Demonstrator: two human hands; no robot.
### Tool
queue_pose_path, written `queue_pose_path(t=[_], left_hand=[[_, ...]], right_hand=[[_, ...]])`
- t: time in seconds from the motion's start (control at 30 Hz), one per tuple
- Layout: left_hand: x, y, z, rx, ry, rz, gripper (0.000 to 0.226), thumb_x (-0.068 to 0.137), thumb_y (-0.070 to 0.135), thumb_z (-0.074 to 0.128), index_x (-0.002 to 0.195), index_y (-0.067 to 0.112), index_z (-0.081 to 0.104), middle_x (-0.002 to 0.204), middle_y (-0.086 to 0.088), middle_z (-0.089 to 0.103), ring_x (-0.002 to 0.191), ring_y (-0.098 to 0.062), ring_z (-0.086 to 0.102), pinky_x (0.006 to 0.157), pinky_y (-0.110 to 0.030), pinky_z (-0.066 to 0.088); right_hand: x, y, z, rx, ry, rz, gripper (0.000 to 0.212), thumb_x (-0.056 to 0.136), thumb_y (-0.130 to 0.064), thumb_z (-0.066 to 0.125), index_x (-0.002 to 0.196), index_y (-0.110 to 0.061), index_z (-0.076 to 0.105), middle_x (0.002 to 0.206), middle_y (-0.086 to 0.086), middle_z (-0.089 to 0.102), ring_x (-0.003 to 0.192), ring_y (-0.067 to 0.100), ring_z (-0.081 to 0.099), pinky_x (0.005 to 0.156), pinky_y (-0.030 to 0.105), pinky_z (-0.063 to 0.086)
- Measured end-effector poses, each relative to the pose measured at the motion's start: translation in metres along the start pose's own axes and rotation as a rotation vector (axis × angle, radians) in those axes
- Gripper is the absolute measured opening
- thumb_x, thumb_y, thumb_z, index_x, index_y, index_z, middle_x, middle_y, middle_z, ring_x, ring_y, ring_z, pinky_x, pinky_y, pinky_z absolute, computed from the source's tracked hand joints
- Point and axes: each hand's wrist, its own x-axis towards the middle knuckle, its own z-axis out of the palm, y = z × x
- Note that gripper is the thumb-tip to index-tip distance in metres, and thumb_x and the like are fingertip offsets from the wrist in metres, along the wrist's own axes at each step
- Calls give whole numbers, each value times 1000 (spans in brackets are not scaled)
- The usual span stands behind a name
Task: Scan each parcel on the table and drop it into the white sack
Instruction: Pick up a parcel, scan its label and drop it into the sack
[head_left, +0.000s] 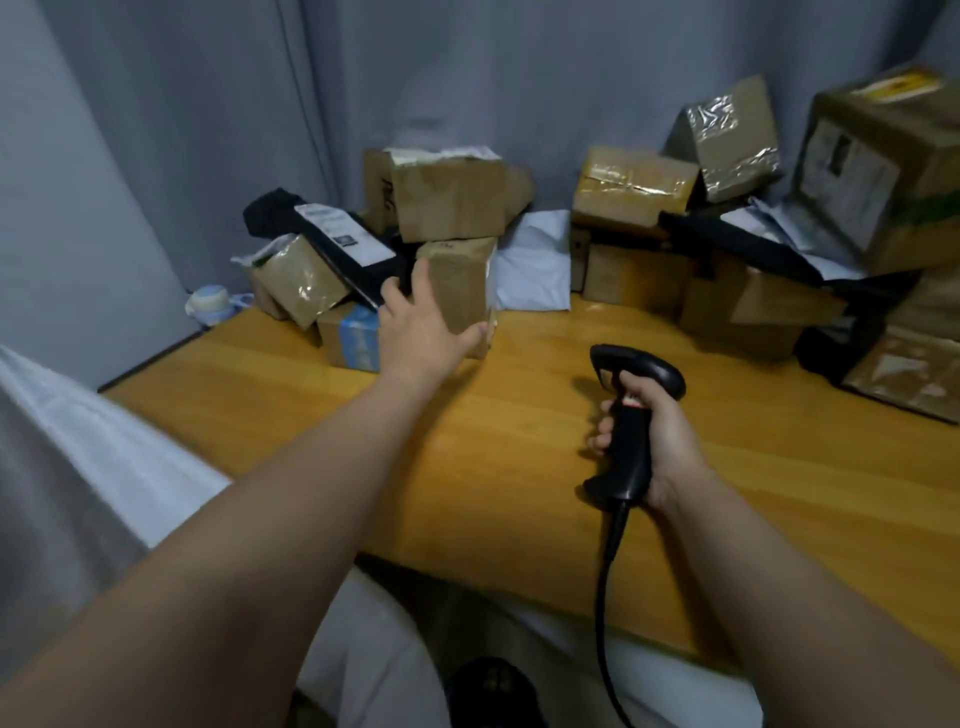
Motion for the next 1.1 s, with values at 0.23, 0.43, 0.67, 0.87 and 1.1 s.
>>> queue_pose_path(t=[0.23,0.43,0.67,0.87,1.1], left_hand=[[58,31,21,37,101,-54,90,79,56,67,145,20,18,144,-21,21,126,-40,35,104,-47,35],[34,26,19,-34,122,-7,69,80,47,67,133,20,32,132,-15,27,117,-37,39,97,-46,42],[-60,29,-10,-175,-7,197,70,75,52,73,129,26,36,126,-5,28,120,-29,40,103,-40,41],[-121,43,-29,-262,-182,318,70,75,49,75,130,31,36,125,2,29,115,-15,41,98,-27,38],[-147,57,-41,-512,-285,255,46,87,45,64,128,34,46,131,-2,38,117,-21,45,101,-39,44]], right_hand=[[29,7,18,-111,150,26,33,84,-31,69,79,-2,57,55,14,51,44,26,51,50,34,49],[22,5,15,-104,177,-8,30,84,-29,70,82,-1,60,55,14,55,45,27,55,53,36,53],[-27,0,1,-14,116,-9,29,84,-33,69,90,-5,63,62,9,59,49,22,58,50,32,54],[-95,2,-30,-34,26,-182,21,88,-27,66,91,-8,60,60,5,57,50,20,55,53,31,50],[-148,-5,-44,-140,-29,-390,13,90,-15,64,85,-3,62,70,13,61,59,22,59,61,34,51]])
